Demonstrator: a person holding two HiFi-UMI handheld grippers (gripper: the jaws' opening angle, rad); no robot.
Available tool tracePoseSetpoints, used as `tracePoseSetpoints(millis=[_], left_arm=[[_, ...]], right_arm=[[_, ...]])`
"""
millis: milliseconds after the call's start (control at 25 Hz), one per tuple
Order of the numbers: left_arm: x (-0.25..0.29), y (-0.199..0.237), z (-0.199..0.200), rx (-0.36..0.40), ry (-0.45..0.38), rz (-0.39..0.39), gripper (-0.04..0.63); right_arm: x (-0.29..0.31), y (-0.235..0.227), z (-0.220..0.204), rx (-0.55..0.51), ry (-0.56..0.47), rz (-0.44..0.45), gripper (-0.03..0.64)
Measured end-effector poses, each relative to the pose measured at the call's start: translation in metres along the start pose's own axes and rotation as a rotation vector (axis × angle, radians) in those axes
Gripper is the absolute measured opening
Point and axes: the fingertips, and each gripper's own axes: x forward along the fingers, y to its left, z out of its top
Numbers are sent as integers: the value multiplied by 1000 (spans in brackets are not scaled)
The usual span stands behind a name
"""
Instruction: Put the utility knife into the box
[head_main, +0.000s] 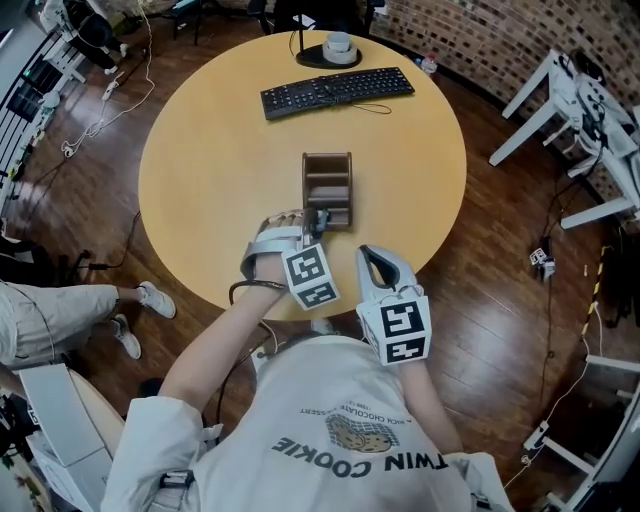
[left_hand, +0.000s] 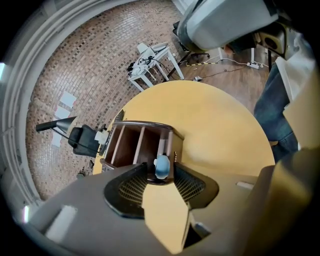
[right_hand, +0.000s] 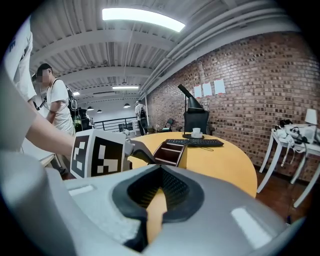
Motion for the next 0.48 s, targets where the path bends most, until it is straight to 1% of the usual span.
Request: tracePoseSetpoints(millis=[160, 360, 480], left_arm=[[-10, 1, -3, -44, 15, 35, 175], [-29, -4, -2, -188, -1, 38, 174], [-44, -8, 1, -261, -5, 74, 173]], right_arm=[[-5, 1, -2, -8, 2, 37, -2], [-11, 6, -1, -23, -3, 108, -2], [-17, 9, -3, -40, 0, 153, -2]])
